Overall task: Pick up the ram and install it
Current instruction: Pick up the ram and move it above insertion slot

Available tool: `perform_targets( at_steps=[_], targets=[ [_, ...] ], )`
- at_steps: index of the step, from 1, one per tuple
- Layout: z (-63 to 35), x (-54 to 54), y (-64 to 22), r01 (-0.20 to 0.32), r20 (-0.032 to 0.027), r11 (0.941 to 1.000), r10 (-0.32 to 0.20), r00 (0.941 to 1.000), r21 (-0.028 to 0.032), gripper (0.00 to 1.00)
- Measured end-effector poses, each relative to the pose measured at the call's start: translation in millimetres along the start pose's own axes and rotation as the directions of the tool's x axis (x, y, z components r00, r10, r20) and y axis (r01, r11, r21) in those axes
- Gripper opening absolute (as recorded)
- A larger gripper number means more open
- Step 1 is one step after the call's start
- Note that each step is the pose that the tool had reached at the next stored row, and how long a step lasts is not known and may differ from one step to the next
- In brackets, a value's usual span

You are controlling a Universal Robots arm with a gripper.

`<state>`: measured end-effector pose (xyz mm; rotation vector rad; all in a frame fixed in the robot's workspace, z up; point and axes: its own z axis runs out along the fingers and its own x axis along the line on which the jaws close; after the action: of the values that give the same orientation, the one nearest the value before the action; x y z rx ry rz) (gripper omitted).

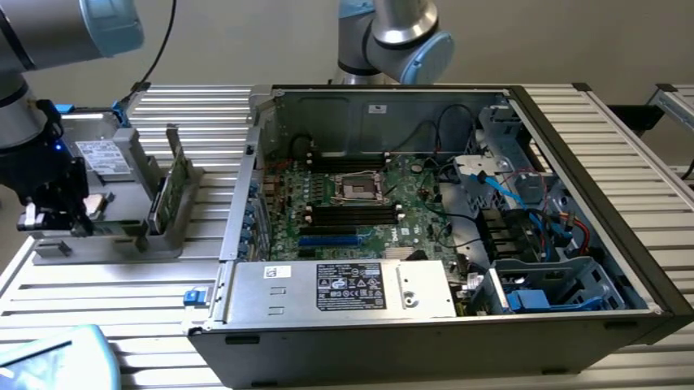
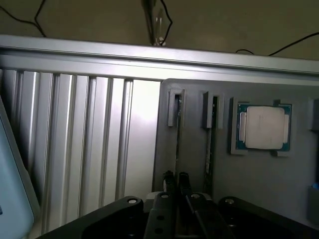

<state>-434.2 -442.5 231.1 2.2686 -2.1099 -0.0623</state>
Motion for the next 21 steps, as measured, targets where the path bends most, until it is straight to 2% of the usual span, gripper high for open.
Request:
perform_targets(
  at_steps=[4, 9, 12, 16, 21],
  targets=[
    [-11.8, 0.0, 0.2, 0.0, -0.0008, 1.0, 0.0, 1.0, -0.0012, 0.14],
    [-23.0, 0.2, -2.6, 0.0, -0.0007, 1.0, 0.0, 1.0, -0.0069, 0.14],
    [-28.8, 0.4, -4.4, 0.0, -0.0011, 0.9999, 0.0, 1.0, -0.0107, 0.14],
    [-35.2, 0.6, -6.6, 0.0, -0.0015, 0.9999, 0.0, 1.0, -0.0124, 0.14],
    [-44.9, 1.3, -15.3, 0.0, -0.0012, 0.9999, 0.0, 1.0, -0.0172, 0.14]
  ],
)
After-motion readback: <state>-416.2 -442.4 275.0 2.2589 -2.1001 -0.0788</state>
